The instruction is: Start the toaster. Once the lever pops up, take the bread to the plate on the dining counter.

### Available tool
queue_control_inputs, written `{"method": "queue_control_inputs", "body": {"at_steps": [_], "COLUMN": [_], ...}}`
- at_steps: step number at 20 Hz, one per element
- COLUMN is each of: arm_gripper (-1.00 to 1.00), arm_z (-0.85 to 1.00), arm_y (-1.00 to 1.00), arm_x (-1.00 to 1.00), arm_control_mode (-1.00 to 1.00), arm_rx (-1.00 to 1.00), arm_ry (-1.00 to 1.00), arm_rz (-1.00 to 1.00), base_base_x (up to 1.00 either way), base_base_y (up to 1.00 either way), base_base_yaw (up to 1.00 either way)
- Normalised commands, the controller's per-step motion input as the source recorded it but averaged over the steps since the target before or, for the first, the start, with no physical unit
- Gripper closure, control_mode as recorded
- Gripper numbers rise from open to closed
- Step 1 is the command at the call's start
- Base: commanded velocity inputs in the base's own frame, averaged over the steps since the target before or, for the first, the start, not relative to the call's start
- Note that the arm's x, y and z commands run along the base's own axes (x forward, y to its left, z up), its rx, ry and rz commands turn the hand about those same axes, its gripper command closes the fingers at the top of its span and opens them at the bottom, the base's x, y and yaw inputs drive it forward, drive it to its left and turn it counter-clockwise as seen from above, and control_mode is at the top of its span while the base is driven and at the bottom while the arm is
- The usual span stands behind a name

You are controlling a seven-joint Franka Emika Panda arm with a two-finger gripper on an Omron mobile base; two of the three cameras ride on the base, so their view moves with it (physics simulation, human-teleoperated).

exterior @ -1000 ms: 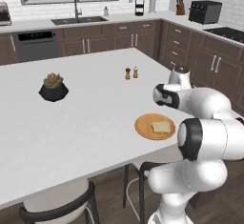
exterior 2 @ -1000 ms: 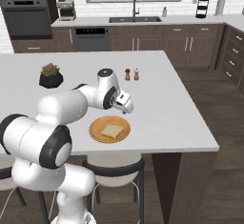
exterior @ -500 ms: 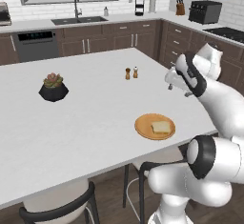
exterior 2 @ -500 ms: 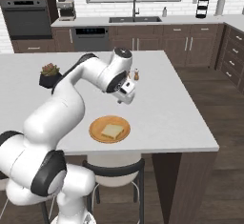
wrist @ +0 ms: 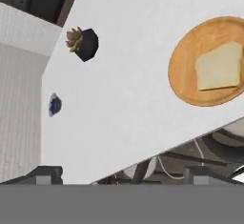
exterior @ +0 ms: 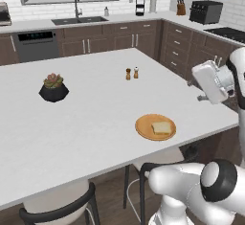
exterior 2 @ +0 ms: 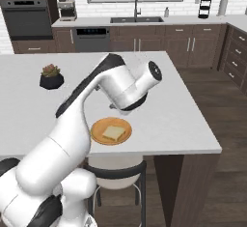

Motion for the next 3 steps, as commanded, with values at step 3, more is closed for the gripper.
{"method": "queue_control_inputs", "body": {"at_steps": [3], "arm_gripper": [-1.00], "arm_z": [0.00], "arm_y": [0.43], "arm_x": [-1.00], "arm_control_mode": [-1.00], "arm_rx": [0.56], "arm_ry": [-0.63], "arm_rz": [0.00], "base_base_x": [0.00], "base_base_y": [0.00], "base_base_yaw": [0.00]}}
